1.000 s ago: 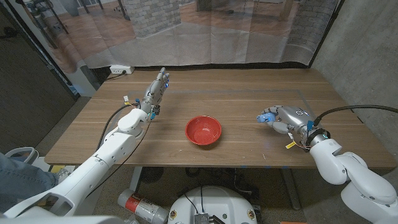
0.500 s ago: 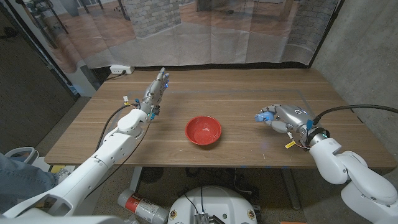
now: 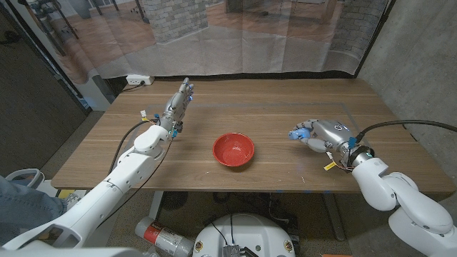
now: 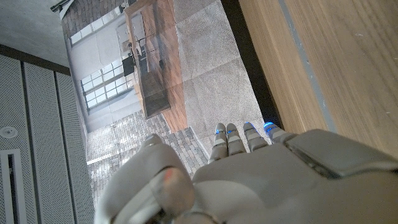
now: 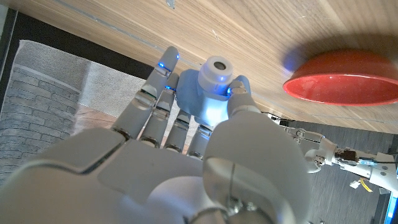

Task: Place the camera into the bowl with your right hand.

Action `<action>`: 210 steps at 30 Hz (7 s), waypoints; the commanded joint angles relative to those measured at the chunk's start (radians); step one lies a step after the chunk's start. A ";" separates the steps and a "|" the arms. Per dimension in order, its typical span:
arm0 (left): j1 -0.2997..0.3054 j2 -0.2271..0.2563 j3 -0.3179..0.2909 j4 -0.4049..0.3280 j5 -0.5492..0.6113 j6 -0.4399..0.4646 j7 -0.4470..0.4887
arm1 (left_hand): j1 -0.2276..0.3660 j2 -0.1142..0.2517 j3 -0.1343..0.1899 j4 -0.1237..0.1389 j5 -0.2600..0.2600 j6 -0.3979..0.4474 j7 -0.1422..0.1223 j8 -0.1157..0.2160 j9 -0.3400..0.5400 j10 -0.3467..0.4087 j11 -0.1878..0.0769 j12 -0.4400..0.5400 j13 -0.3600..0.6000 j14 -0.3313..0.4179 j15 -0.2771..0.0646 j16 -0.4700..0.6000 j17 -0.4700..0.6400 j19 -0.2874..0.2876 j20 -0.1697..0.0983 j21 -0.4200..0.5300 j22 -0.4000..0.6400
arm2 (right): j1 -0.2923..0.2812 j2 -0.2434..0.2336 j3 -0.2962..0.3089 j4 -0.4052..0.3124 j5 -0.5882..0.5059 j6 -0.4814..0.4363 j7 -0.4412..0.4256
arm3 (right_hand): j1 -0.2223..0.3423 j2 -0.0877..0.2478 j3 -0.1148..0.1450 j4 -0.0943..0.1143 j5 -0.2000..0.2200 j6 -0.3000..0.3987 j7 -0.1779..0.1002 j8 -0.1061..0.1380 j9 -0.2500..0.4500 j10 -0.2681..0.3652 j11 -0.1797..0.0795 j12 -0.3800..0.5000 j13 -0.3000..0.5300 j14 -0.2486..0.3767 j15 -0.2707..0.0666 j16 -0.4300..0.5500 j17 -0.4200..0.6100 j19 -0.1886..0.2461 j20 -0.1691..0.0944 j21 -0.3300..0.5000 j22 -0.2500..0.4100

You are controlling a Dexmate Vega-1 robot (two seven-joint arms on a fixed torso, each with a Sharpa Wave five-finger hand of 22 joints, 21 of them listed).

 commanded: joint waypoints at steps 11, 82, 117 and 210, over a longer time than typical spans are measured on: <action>0.024 0.004 -0.008 -0.018 -0.003 -0.012 0.005 | 0.006 0.006 -0.010 0.001 -0.006 0.008 0.001 -0.001 0.002 0.005 -0.004 0.001 0.002 0.001 0.002 0.000 0.005 0.006 0.003 -0.008 0.004 | 0.043 0.003 -0.039 -0.002 -0.008 0.069 -0.002 | 0.014 0.006 0.008 -0.001 0.000 0.016 0.005 0.005 0.005 0.029 -0.003 0.012 0.003 0.010 -0.110 -0.003 0.005 0.002 -0.005 0.011 0.005; 0.046 0.016 -0.032 -0.030 -0.008 -0.028 0.010 | 0.012 0.012 -0.018 0.000 -0.010 0.012 0.006 0.000 0.003 -0.002 0.002 -0.001 0.002 -0.001 0.003 0.000 0.005 0.010 0.005 -0.017 0.004 | 0.260 -0.011 -0.229 0.057 0.019 0.224 -0.005 | 0.020 0.013 0.016 0.001 0.006 0.047 0.009 0.007 0.009 0.059 -0.009 0.021 0.001 0.045 -0.117 0.002 0.021 0.001 -0.014 0.017 0.008; 0.016 0.008 -0.023 0.006 -0.013 -0.026 -0.010 | 0.015 0.015 -0.022 -0.001 -0.012 0.012 0.006 -0.001 0.003 -0.002 0.001 0.000 0.002 -0.001 0.003 0.000 0.005 0.010 0.006 -0.021 0.004 | 0.434 0.001 -0.391 0.115 -0.014 0.310 0.029 | 0.022 0.015 0.019 0.001 0.008 0.057 0.010 0.005 0.011 0.080 -0.014 0.028 0.002 0.052 -0.117 -0.001 0.028 0.000 -0.016 0.021 0.009; 0.050 0.009 -0.039 0.009 -0.038 -0.045 -0.014 | 0.021 0.022 -0.033 -0.001 -0.016 0.013 0.006 -0.002 0.003 -0.002 0.003 0.000 0.002 0.000 0.004 0.000 0.005 0.013 0.008 -0.028 0.005 | 0.726 0.099 -0.644 0.266 -0.123 0.351 0.287 | 0.021 0.015 0.024 0.004 0.010 0.073 0.015 0.000 0.017 0.092 -0.013 0.028 0.003 0.073 -0.118 -0.004 0.042 -0.007 -0.019 0.029 0.011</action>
